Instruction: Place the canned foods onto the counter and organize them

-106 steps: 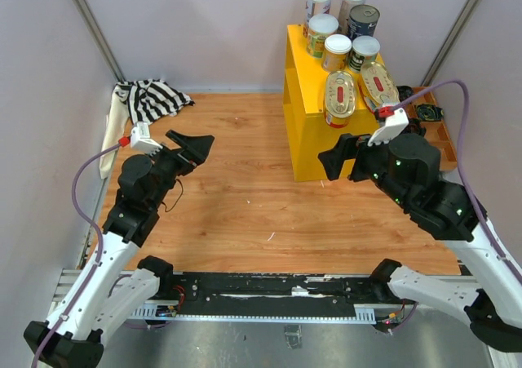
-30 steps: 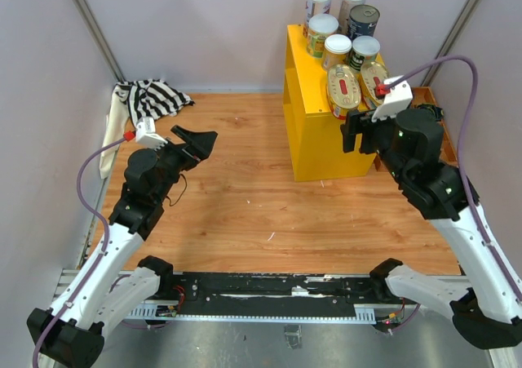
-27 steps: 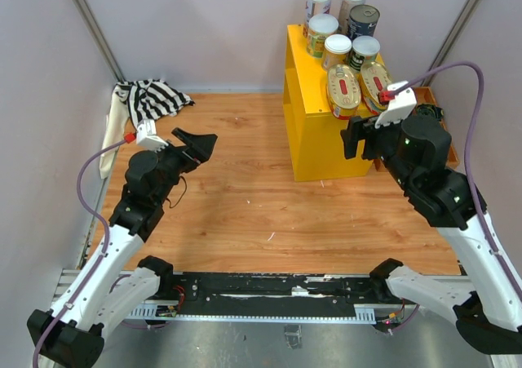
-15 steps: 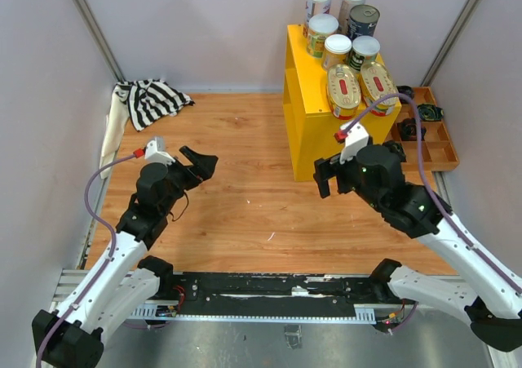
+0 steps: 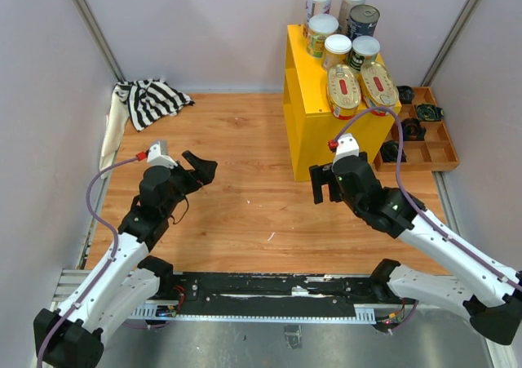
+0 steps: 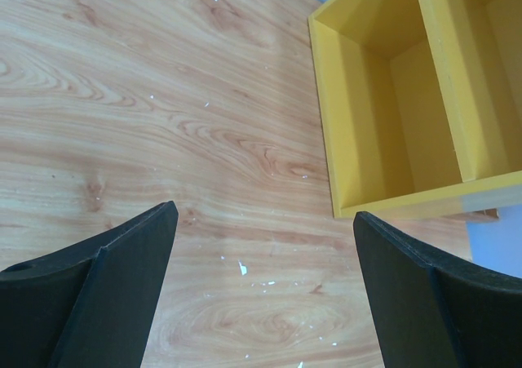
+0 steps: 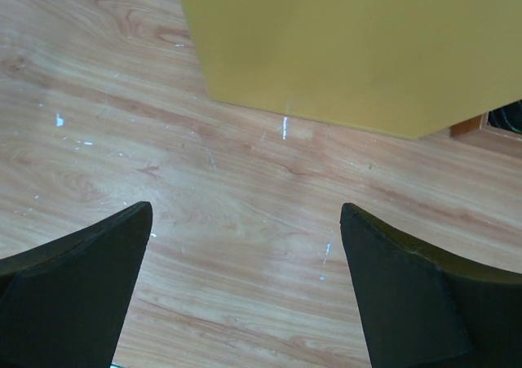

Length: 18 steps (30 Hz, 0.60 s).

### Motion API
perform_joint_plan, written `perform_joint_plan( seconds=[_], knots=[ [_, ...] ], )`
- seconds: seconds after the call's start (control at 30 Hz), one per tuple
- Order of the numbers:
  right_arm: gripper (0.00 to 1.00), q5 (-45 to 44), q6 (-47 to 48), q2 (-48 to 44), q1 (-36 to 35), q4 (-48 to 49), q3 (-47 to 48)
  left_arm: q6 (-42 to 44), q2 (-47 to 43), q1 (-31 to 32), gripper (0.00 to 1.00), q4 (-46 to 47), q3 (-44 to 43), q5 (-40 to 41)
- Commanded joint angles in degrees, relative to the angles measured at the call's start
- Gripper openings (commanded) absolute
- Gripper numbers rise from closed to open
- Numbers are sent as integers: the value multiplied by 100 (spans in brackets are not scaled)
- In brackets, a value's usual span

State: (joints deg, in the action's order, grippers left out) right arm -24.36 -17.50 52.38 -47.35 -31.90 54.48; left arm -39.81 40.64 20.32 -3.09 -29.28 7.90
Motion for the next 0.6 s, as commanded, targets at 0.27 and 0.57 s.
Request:
perform_joint_plan(
  seconds=[0.27,0.57],
  knots=[
    [98,-859,-346,31,-65,-162,29,211,-30,-41,94,222,53,110],
    [98,-869,-147,-220,-64,109,-121,220,-148,-38,94,145,62,148]
  ],
)
